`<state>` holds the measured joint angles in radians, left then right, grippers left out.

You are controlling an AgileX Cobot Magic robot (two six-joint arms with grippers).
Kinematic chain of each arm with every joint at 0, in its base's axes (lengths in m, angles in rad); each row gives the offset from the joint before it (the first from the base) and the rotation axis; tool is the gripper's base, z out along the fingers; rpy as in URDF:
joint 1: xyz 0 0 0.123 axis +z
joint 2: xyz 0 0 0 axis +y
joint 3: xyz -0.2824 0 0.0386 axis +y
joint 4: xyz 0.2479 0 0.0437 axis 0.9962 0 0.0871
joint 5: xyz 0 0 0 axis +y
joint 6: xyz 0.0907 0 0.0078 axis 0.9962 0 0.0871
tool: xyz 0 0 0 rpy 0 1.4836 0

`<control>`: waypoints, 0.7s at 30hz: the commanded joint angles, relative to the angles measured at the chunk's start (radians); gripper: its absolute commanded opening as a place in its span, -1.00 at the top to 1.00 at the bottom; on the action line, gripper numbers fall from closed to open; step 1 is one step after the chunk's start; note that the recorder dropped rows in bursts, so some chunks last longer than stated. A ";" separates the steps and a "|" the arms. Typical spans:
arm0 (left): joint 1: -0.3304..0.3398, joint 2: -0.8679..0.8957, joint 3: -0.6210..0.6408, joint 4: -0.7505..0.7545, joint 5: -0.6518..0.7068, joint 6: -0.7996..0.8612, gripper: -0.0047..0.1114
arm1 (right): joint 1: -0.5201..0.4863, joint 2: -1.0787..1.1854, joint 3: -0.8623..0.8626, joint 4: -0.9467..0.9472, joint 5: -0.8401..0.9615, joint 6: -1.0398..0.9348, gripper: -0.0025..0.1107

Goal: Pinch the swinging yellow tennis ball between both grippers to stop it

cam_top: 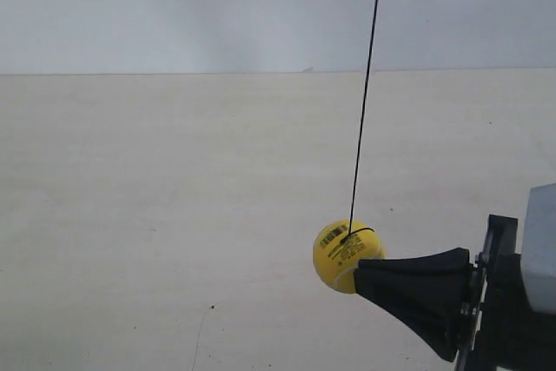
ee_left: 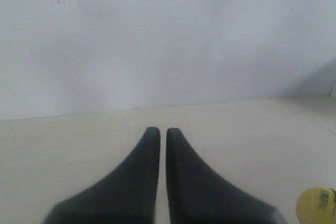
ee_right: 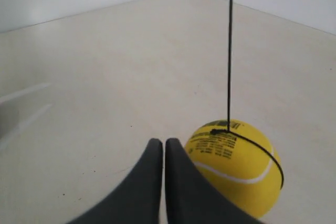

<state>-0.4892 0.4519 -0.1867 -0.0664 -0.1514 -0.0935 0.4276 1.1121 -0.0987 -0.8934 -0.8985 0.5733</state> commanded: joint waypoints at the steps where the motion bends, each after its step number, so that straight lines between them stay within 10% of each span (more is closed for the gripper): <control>1: -0.067 0.141 0.017 0.215 -0.117 -0.136 0.84 | 0.001 0.004 -0.015 0.046 0.006 -0.040 0.96; 5: -0.134 0.381 0.012 0.518 -0.327 -0.336 0.84 | 0.001 0.004 -0.015 0.058 0.034 -0.052 0.96; 14: -0.139 0.974 -0.058 0.543 -0.805 -0.284 0.84 | 0.001 0.008 -0.015 0.096 0.122 -0.045 0.96; 21: -0.139 1.137 -0.125 0.634 -0.861 -0.333 0.84 | 0.001 0.008 -0.015 0.058 0.123 -0.007 0.96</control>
<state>-0.6231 1.5646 -0.3004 0.5373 -0.9883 -0.4073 0.4276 1.1185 -0.1083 -0.8212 -0.7724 0.5598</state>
